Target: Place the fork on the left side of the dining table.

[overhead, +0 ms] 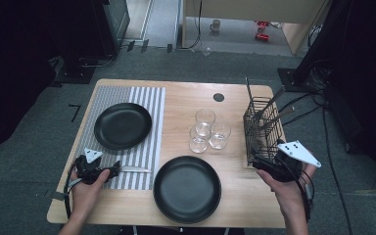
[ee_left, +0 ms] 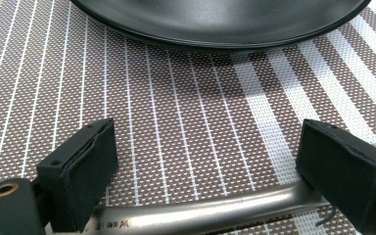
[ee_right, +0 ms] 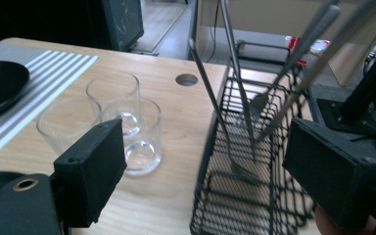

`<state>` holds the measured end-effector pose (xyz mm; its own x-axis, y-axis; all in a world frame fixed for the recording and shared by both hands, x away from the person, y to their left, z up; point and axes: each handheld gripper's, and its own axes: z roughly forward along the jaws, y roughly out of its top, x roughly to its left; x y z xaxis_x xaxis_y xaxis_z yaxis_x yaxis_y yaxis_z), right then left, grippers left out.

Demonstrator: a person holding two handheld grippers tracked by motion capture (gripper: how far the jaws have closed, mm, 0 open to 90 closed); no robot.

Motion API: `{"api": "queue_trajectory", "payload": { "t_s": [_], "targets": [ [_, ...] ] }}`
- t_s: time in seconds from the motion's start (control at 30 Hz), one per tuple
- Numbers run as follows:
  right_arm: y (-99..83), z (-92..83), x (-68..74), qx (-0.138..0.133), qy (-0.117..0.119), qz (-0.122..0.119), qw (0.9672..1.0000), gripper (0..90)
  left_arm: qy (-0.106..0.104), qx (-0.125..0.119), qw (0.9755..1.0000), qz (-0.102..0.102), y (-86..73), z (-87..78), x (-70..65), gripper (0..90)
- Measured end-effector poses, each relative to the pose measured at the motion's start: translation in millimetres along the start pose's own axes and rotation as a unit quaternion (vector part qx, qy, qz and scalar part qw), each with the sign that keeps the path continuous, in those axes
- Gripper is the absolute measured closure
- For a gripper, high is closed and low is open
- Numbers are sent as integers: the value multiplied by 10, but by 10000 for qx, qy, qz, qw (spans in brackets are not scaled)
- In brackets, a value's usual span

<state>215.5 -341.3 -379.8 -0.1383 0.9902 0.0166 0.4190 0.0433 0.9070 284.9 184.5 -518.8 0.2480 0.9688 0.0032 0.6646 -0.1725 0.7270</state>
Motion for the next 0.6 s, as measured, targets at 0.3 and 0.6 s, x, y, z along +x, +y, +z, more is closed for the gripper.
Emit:
{"api": "queue_trajectory", "payload": {
  "t_s": [0.3, 0.6],
  "targets": [
    [174, 300, 110, 110, 136, -120, 9998, 157, 0, 2, 10000, -1, 0, 0, 0, 85],
    [192, 561, 77, 221, 8, -150, 9996, 216, -1, 1, 10000, 0, 0, 0, 0, 85]
  ]
}}
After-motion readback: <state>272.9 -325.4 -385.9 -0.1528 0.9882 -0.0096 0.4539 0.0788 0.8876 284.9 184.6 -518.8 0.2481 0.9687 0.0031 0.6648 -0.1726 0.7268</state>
